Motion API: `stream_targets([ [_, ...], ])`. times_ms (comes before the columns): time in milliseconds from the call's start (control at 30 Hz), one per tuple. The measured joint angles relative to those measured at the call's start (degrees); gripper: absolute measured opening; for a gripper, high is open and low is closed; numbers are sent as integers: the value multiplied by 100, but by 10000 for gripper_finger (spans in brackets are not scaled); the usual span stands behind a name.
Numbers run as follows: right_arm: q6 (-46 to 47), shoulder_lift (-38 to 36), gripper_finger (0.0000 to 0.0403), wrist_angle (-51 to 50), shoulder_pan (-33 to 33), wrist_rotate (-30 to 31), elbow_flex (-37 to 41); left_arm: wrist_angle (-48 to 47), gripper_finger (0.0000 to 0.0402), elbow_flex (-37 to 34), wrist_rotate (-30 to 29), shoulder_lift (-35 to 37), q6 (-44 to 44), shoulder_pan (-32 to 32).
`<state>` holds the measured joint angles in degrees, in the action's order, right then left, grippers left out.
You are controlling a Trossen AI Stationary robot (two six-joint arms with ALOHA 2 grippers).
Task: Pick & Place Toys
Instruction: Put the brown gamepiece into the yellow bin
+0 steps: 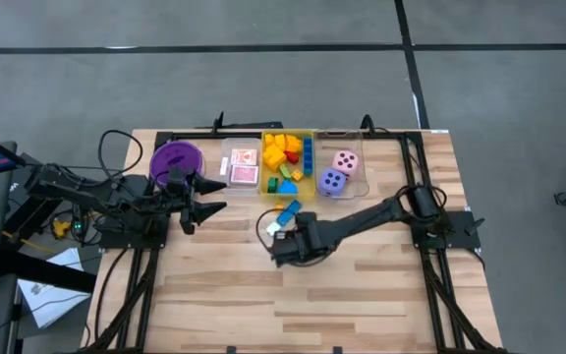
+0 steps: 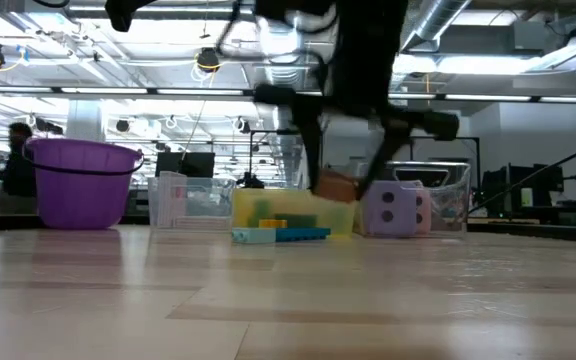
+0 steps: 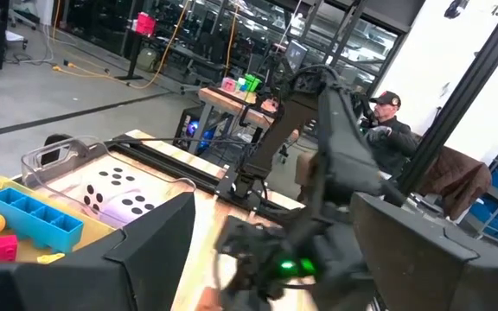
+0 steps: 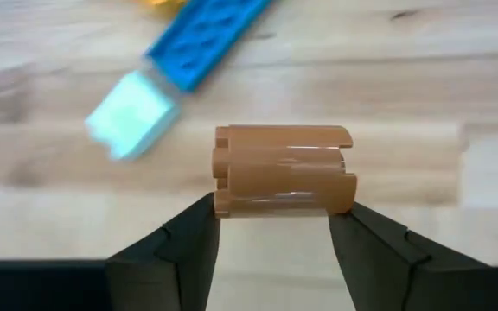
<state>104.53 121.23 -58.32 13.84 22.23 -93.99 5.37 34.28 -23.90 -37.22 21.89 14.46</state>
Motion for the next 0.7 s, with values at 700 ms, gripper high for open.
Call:
stream_targets([
  [700, -2290, -57, 195, -912, -309, 783, -2166, -220, 305, 0, 4, 1, -16, 0],
])
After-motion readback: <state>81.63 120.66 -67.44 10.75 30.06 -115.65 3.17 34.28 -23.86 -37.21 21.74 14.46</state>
